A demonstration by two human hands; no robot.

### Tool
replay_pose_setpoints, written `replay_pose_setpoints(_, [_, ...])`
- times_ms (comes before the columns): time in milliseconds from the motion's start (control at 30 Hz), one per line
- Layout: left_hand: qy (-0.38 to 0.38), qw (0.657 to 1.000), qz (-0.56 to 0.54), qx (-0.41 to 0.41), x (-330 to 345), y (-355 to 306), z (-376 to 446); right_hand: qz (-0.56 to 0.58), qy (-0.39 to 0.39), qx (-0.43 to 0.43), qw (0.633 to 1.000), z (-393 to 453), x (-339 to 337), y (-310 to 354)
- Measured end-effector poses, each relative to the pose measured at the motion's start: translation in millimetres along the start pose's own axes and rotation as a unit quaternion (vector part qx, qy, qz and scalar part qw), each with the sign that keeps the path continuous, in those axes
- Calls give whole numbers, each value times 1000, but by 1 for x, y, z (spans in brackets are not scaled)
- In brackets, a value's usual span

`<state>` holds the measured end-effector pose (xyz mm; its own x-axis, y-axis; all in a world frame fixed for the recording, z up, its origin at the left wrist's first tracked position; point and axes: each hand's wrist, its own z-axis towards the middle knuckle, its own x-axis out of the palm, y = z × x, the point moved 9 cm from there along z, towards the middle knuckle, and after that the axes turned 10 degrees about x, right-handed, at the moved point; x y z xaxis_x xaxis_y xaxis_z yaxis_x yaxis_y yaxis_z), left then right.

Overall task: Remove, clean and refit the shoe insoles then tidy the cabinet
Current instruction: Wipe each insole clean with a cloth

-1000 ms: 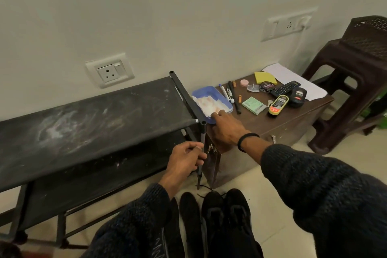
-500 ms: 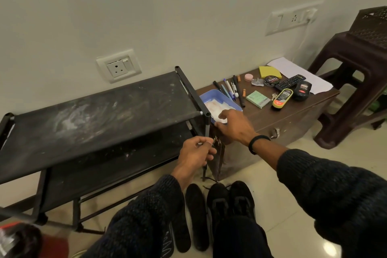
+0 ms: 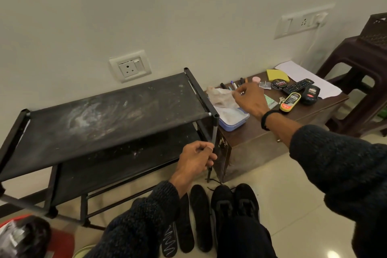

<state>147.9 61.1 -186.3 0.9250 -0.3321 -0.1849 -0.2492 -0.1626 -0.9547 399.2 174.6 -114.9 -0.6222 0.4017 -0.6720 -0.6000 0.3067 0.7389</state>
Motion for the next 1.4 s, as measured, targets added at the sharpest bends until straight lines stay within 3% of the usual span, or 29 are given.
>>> replay_pose_setpoints(400, [-19, 997, -48, 62, -32, -52, -59, -20, -34, -86, 996, -41, -105, 107])
replay_pose_setpoints(533, [-39, 993, -68, 93, -53, -74, -104, 33, -18, -95, 995, -80, -140, 143])
replay_pose_setpoints(633, [-51, 987, -103, 109, -69, -88, -145, 117, 39, -74, 990, -118, -146, 161])
replay_pose_setpoints(800, [-77, 972, -195, 110, -90, -87, -215, 156, 147, -42, 976, -216, -115, 172])
replay_pose_setpoints(900, [-78, 952, -294, 27, -87, -47, -246, 71, 176, -98, 977, -285, -71, 168])
replay_pose_setpoints(1000, [-102, 904, -409, -68, -84, 3, -272, 48, 223, -167, 959, -365, -18, 159])
replay_pose_setpoints(1100, [-115, 874, -463, -87, -90, 37, -290, 18, 270, -227, 936, -440, 33, 145])
replay_pose_setpoints(1267, [-140, 835, -523, -91, -102, 91, -304, -20, 312, -326, 892, -508, 85, 123])
replay_pose_setpoints(1400, [-145, 817, -547, -112, -100, 121, -302, 30, 272, -282, 919, -504, 83, 102])
